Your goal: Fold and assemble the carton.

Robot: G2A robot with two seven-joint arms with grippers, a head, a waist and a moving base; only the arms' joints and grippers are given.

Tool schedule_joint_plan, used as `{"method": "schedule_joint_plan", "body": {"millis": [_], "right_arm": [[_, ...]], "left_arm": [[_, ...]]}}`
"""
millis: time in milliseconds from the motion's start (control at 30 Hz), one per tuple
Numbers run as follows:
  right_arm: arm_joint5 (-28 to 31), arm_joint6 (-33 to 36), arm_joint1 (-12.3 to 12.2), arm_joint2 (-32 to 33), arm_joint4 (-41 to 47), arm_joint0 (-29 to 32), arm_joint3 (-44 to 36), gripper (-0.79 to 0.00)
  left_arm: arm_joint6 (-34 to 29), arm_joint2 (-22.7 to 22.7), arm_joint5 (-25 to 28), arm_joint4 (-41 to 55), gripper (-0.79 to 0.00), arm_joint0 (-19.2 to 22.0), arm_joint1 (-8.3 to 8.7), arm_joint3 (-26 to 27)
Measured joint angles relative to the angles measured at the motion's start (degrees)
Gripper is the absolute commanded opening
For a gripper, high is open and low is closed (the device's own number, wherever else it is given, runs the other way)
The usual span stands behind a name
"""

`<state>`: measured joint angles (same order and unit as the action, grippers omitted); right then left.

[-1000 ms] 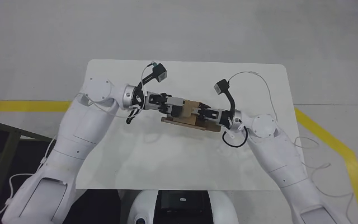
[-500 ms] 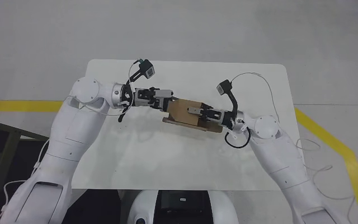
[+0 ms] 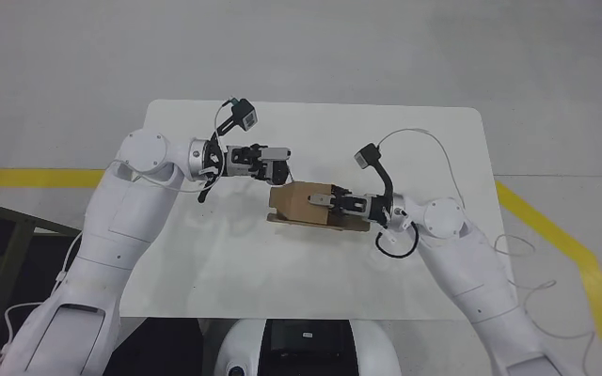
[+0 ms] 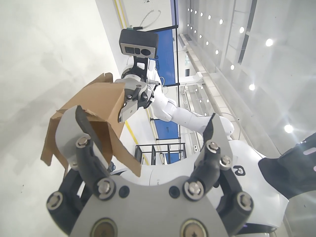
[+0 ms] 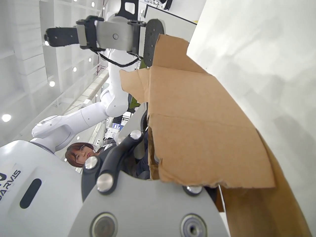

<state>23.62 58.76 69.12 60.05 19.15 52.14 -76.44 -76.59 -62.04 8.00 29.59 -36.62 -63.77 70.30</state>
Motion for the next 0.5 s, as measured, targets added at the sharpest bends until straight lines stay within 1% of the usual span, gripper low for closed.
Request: {"method": "schedule_joint_plan", "body": {"millis": [500], "right_arm": [[-0.4, 3.2, 0.5, -2.3, 2.9, -0.6, 0.7, -0.785]], "left_arm": [[-0.9, 1.9, -0.4, -0.2, 0.0, 0.7, -0.35, 0.1]]}}
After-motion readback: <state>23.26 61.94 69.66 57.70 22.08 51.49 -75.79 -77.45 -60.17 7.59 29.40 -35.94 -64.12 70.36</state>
